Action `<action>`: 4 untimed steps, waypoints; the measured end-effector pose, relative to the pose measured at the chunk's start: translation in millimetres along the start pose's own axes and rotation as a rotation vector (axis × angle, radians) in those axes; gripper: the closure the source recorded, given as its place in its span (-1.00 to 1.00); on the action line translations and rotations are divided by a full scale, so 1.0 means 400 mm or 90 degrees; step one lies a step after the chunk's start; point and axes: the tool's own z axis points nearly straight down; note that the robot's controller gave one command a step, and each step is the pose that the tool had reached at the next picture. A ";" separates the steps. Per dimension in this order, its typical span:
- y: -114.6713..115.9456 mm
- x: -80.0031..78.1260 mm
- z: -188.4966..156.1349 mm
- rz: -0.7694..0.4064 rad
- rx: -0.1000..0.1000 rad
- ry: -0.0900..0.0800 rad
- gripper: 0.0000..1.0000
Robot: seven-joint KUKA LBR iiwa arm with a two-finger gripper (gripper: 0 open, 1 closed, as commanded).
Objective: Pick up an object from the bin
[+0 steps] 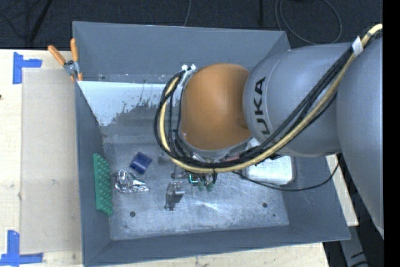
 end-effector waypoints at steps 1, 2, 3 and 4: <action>0.106 -0.149 0.196 -0.102 0.000 -0.003 -1.00; 0.199 -0.087 0.233 -0.224 -0.001 -0.004 -1.00; 0.198 -0.092 0.228 -0.220 -0.002 -0.007 1.00; 0.115 -0.012 -0.121 -0.230 0.000 -0.006 1.00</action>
Offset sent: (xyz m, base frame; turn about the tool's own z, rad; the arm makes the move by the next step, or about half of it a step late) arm 0.0684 0.0495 -0.0943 -0.1700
